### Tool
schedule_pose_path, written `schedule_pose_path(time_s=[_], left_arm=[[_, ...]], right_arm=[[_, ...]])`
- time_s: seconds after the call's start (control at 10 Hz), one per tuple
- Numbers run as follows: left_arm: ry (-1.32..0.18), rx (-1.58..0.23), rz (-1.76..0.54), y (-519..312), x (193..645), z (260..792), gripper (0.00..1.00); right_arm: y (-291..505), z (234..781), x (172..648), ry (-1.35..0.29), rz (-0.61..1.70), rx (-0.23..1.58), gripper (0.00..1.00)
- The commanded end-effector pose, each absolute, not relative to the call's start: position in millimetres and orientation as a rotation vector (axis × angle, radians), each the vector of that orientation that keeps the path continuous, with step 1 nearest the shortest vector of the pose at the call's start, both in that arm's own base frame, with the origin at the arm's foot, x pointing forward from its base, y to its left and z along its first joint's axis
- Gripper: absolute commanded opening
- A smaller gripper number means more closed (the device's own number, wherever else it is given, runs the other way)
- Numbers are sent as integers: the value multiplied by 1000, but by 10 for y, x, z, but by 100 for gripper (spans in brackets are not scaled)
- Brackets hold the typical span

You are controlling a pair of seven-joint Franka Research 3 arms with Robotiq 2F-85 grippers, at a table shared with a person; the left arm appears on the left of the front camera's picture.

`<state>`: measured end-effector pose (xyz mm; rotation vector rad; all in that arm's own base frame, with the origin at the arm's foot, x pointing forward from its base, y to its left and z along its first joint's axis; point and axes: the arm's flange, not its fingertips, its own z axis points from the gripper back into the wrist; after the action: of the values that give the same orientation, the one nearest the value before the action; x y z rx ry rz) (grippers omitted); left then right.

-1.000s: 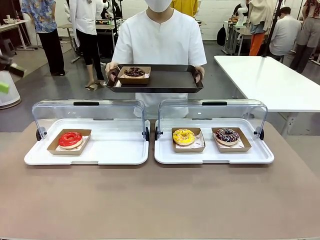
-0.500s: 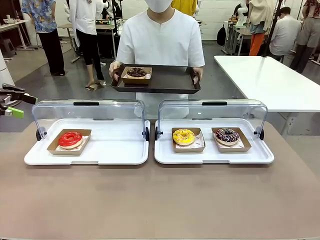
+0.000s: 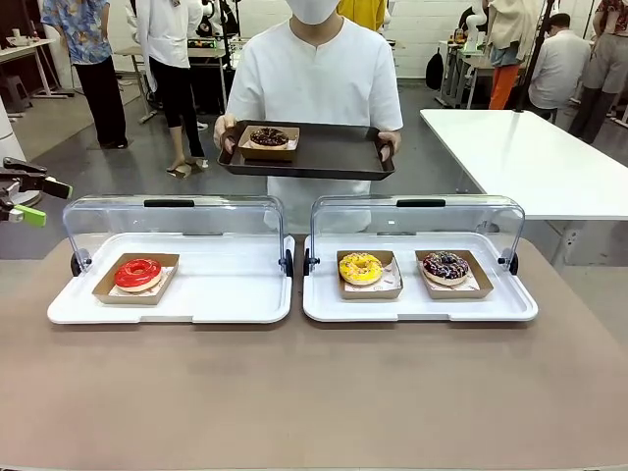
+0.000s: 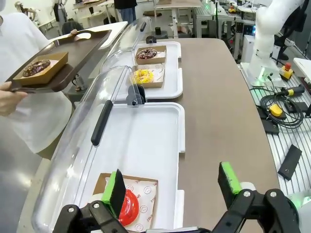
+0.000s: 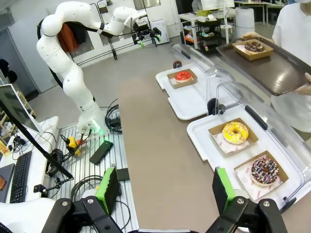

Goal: Provide the desired donut to the person.
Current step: Pick up and lift the Paper togo box containing the Donut pointed at by the person.

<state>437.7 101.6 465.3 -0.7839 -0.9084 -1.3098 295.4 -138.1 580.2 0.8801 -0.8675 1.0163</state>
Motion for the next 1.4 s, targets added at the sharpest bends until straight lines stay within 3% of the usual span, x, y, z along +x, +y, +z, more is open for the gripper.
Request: schedule_pose_path(time_s=[0.0,1.3], left_arm=[[-911,-793,-1310,1000,4369,4633,100],[-911,-793,-1310,1000,4369,4633,100]], right_arm=[[-1378,5799,2962,-876,1023,890,100],[-1378,5799,2962,-876,1023,890,100]])
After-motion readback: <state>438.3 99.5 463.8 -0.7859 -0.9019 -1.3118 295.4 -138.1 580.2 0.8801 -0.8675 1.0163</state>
